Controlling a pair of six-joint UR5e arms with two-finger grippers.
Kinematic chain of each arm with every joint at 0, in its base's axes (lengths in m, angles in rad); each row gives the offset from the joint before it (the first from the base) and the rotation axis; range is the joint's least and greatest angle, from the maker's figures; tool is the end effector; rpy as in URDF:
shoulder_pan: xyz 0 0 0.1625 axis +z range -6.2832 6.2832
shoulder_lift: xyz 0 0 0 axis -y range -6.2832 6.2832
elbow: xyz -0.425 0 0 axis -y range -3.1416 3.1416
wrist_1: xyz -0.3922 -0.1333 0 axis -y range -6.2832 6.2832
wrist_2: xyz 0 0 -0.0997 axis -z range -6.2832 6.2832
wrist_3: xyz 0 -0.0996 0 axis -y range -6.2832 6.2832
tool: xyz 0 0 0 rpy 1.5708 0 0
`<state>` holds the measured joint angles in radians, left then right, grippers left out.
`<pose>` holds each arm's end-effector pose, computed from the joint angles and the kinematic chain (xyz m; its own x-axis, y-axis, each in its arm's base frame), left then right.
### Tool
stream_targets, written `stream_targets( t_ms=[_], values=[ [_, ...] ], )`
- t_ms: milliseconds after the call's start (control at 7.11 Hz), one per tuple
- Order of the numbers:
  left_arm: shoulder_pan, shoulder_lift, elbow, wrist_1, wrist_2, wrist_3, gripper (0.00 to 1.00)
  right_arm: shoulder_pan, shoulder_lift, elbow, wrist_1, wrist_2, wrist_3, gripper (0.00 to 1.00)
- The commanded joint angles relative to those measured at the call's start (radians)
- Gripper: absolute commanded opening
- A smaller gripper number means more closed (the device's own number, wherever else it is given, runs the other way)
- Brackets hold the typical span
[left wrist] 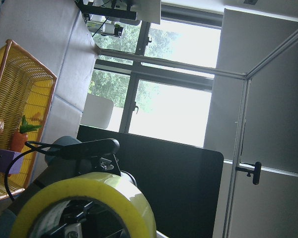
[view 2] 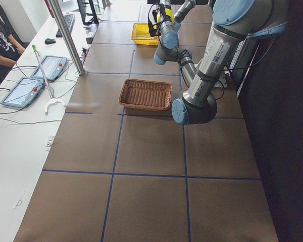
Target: Move tape to another basket
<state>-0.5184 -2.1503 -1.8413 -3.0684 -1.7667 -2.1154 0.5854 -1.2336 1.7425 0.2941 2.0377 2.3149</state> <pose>0.3704 -0.3424 0.0839 -0.7101 -0.1799 -0.6807 -0.0029 0.9675 -0.2528 -0.3455 -0.3352 0.2392 -0.5988 0.3287 0.7303 0.2349 0.9439 -0.2322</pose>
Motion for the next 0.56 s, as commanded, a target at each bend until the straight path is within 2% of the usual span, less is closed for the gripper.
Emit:
stream_targets(
  t_ms=[0,422],
  values=[
    [0.015,0.0,0.001,-0.001,0.001,0.0,0.93,-0.019,0.002,-0.001,-0.003,-0.023,-0.003,0.01],
    [0.037,-0.017,0.005,0.0,0.038,0.0,0.89,-0.029,0.017,-0.023,-0.001,-0.03,-0.003,0.02]
  ],
)
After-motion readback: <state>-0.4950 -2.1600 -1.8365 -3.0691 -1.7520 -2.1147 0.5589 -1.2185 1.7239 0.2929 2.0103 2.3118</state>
